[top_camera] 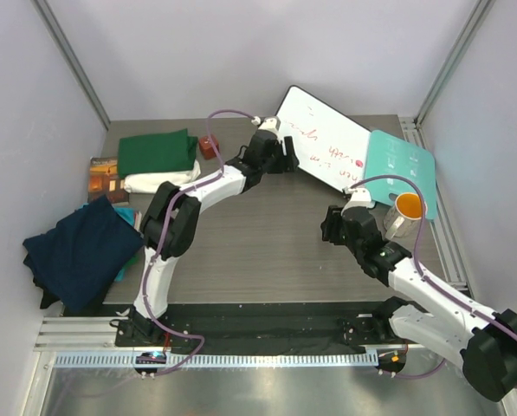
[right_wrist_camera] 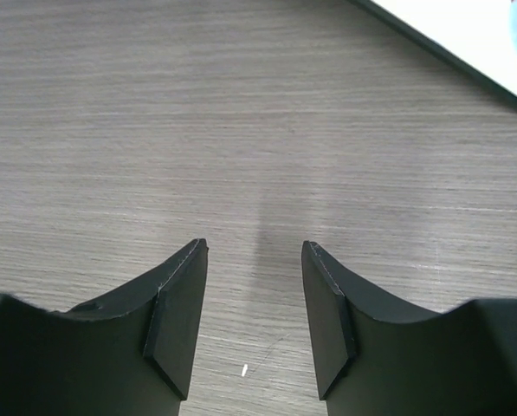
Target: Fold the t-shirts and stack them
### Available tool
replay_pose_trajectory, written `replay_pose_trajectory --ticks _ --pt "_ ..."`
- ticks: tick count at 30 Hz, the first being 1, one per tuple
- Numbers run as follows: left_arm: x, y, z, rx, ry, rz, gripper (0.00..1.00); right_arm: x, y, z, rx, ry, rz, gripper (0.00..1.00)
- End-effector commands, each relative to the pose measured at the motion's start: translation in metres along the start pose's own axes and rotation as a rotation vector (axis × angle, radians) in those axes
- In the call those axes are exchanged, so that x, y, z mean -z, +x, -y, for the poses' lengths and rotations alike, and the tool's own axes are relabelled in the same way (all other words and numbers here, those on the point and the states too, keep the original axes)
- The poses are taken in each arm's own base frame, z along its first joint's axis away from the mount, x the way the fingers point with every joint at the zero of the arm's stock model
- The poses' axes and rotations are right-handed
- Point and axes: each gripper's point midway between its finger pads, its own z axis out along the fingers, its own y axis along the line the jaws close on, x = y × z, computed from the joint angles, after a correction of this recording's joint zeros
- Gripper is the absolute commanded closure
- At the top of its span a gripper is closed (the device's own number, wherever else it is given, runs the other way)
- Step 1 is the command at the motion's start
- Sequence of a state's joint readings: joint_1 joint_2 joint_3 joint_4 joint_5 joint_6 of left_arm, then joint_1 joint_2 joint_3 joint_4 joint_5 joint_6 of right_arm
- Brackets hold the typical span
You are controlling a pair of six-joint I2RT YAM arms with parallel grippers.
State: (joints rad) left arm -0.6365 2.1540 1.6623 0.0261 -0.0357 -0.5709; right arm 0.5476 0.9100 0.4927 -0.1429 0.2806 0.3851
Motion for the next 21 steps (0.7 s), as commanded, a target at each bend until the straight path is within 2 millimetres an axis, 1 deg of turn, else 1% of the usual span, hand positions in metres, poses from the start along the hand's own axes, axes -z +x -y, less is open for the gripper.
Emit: replay_pose_trajectory --ticks 1,2,3,6,11,12,13,14,15,16,17,18,19,20,21 --pt "-0.010 -0.037 0.025 0.027 0.084 0.126 0.30 -0.004 -0.002 -0.004 -0.014 -0.008 0.015 0.47" --pt "-0.012 -0.041 0.028 0.029 0.087 0.131 0.30 -0.005 -0.001 -0.003 -0.011 -0.005 0.010 0.47" --pt "-0.018 -0.035 0.025 0.027 0.082 0.118 0.31 -0.005 -0.002 -0.004 -0.011 -0.005 0.010 0.47" --pt "-0.019 -0.039 0.028 0.046 0.093 0.135 0.33 -0.007 0.000 -0.004 -0.005 -0.005 0.002 0.48" --pt "-0.023 -0.054 0.029 0.069 0.096 0.212 0.35 -0.008 0.006 -0.004 -0.004 -0.007 -0.017 0.48" --pt "-0.024 -0.056 0.030 0.069 0.098 0.215 0.37 -0.008 0.006 -0.004 -0.006 -0.008 -0.019 0.48" --pt "-0.027 -0.053 0.029 0.070 0.094 0.208 0.39 -0.008 0.007 -0.004 -0.008 -0.008 -0.019 0.48" --pt "-0.027 -0.057 0.032 0.072 0.099 0.217 0.42 -0.008 0.007 -0.004 -0.010 -0.010 -0.018 0.48" --pt "-0.026 -0.060 0.033 0.082 0.102 0.225 0.49 -0.008 0.008 -0.004 -0.013 -0.009 -0.019 0.48" --pt "-0.022 -0.067 0.036 0.087 0.111 0.247 0.56 -0.008 0.009 -0.003 -0.015 -0.008 -0.022 0.48" --pt "-0.021 -0.066 0.032 0.094 0.097 0.257 0.62 -0.008 0.010 -0.003 -0.016 -0.005 -0.024 0.48" --pt "-0.020 -0.067 0.030 0.096 0.090 0.266 0.71 -0.009 0.012 -0.003 -0.018 -0.007 -0.027 0.48" --pt "-0.017 -0.070 0.030 0.097 0.089 0.283 0.77 -0.009 0.013 -0.003 -0.019 -0.008 -0.032 0.48" --pt "-0.015 -0.072 0.028 0.096 0.080 0.291 0.86 -0.010 0.014 -0.004 -0.018 -0.012 -0.034 0.48" --pt "-0.015 -0.072 0.028 0.089 0.078 0.290 0.91 -0.010 0.015 -0.004 -0.020 -0.013 -0.036 0.48"
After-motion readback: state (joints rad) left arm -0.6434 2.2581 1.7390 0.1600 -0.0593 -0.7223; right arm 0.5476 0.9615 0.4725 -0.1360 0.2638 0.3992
